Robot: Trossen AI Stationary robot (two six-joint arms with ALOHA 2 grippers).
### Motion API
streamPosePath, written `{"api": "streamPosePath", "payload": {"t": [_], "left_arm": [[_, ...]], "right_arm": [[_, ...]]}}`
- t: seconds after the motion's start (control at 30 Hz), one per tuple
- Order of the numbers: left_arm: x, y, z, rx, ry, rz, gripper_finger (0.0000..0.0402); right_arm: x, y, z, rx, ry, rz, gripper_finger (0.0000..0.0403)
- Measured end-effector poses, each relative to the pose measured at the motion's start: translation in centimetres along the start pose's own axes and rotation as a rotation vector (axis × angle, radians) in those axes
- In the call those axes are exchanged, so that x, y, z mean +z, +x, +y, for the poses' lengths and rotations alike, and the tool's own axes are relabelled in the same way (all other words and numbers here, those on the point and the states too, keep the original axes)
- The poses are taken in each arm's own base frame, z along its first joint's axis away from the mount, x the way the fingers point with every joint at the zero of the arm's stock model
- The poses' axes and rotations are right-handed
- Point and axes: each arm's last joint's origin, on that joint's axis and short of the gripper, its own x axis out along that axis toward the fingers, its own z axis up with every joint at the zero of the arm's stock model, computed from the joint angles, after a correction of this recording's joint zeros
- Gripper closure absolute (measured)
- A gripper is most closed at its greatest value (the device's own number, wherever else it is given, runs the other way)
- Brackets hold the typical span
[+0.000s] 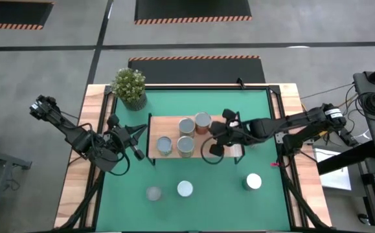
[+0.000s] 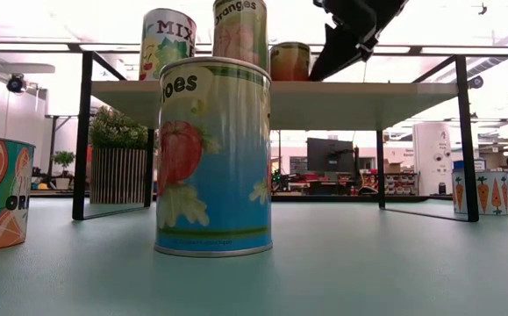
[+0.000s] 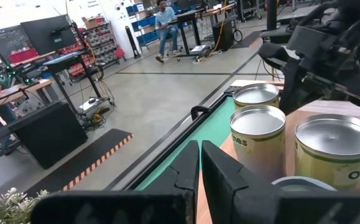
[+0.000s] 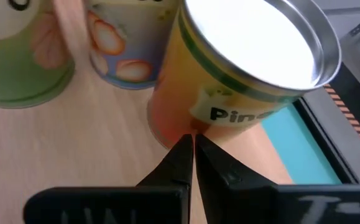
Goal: Pick and place cans onto a shelf
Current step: Put the canned of pineapples on the shelf
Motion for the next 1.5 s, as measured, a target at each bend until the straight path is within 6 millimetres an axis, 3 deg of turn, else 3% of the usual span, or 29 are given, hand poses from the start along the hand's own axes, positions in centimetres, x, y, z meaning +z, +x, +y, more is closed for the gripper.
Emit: {"api": "streamPosePath", "payload": {"t": [0.37,0.8,1.3,1.5], "left_arm": [[0.0,0.0,0.0,0.000,-0.001,0.000,0.0401],[0.0,0.0,0.0,-0.001,-0.003,-0.001,0.0401],[0.0,0.0,0.0,-0.001,0.004,0.000,0.0401],[0.0,0.0,0.0,-0.001,0.024,0.000,0.0402]], "right_arm": [[0.3,0.8,-1.6,-0.045,-0.001,0.011,0.0394],[1.3,1.1,-1.8,-0.044,-0.023,-0.080,0.0394],[1.0,1.1,-3.2,-0.079,-0.014,-0.035,0.0394],[1.2,2.6,-3.3,-0.091,0.001,-0.039,0.0394]]}}
